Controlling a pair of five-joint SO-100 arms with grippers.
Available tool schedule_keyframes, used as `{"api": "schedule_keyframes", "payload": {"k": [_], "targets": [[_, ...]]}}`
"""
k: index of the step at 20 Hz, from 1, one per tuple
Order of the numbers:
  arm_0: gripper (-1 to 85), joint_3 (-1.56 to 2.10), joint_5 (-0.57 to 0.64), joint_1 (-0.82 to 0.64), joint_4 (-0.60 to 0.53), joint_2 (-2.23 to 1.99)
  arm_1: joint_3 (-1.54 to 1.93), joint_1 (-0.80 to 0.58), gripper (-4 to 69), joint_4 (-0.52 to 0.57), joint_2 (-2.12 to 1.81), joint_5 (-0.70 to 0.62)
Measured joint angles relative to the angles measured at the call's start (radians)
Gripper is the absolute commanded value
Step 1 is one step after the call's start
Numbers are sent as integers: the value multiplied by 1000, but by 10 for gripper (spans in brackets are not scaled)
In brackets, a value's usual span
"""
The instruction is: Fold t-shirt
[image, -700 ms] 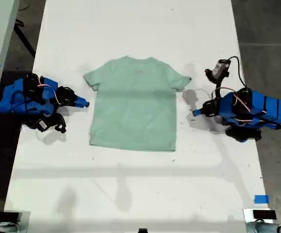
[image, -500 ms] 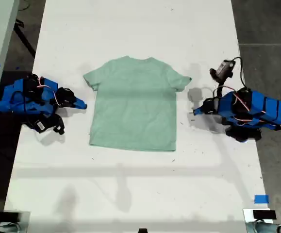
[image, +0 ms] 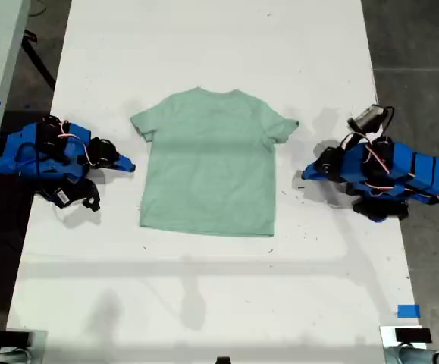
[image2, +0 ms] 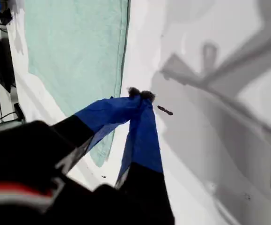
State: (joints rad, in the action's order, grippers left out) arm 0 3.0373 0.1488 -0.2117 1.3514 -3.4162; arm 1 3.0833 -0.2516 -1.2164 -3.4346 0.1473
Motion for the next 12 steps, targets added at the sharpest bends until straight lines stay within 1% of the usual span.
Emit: {"api": "schedule_keyframes", "payload": {"k": [3, 6, 9, 12], "targets": [[0, -2, -83, 21, 0, 0, -2, 44, -8, 0, 0, 23], [0, -41, -103, 28, -6, 18, -118, 61, -8, 18, 67, 11], [0, -196, -87, 0, -6, 216, -350, 58, -8, 48, 364, -55], [0, -396, -28, -66, -34, 445, -594, -8, -8, 57, 658, -172]]}}
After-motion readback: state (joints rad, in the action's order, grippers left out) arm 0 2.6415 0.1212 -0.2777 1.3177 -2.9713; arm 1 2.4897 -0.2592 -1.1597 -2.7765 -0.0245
